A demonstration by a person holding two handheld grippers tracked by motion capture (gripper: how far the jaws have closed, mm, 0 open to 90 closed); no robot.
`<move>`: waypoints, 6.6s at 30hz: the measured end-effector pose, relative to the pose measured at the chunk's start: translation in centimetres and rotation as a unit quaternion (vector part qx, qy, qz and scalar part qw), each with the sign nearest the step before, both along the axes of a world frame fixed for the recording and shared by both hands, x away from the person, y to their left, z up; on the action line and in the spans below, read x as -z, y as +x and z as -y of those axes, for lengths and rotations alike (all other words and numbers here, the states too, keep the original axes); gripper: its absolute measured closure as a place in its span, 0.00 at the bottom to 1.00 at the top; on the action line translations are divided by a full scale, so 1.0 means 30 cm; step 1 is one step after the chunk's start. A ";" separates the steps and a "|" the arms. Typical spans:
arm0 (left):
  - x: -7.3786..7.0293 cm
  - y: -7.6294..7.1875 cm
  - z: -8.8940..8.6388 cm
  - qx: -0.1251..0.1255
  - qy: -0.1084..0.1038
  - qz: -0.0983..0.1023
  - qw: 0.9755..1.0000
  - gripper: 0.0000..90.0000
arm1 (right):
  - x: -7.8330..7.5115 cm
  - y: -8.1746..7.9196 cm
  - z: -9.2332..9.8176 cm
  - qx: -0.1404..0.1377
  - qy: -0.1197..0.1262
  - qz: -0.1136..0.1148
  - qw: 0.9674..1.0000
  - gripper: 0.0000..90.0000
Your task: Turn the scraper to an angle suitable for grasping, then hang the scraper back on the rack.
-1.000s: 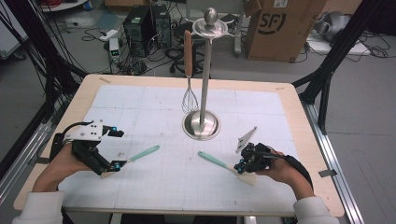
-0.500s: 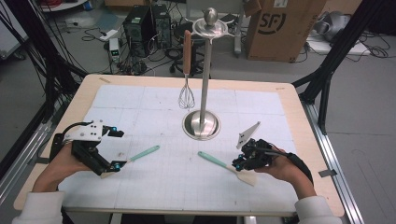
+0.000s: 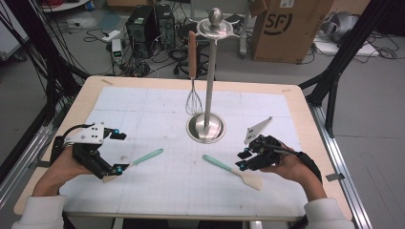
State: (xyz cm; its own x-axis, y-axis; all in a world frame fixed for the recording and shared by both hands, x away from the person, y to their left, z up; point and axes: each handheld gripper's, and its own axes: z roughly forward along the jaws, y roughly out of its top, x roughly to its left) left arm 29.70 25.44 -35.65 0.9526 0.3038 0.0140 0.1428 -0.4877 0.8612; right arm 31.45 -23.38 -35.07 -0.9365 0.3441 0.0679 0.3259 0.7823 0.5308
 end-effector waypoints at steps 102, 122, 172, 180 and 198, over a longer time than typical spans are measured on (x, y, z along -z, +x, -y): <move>-0.010 -0.015 -0.013 -0.002 -0.005 0.008 1.000 0.02 | 0.192 0.049 -0.197 -0.022 -0.225 -0.041 0.973 0.83; -0.009 -0.013 -0.014 -0.003 -0.004 0.007 1.000 0.02 | 0.136 0.044 -0.152 -0.039 -0.162 -0.045 0.985 0.90; -0.013 -0.003 -0.079 -0.021 -0.035 0.007 0.999 0.02 | -0.437 0.117 0.182 0.001 0.141 0.039 0.989 0.90; -0.011 0.000 -0.085 -0.024 -0.034 0.006 0.999 0.02 | -0.538 0.162 0.216 0.008 0.162 0.052 0.985 0.90; -0.009 0.001 -0.089 -0.026 -0.035 0.005 0.999 0.02 | -0.662 0.237 0.234 0.016 0.159 0.071 0.985 0.90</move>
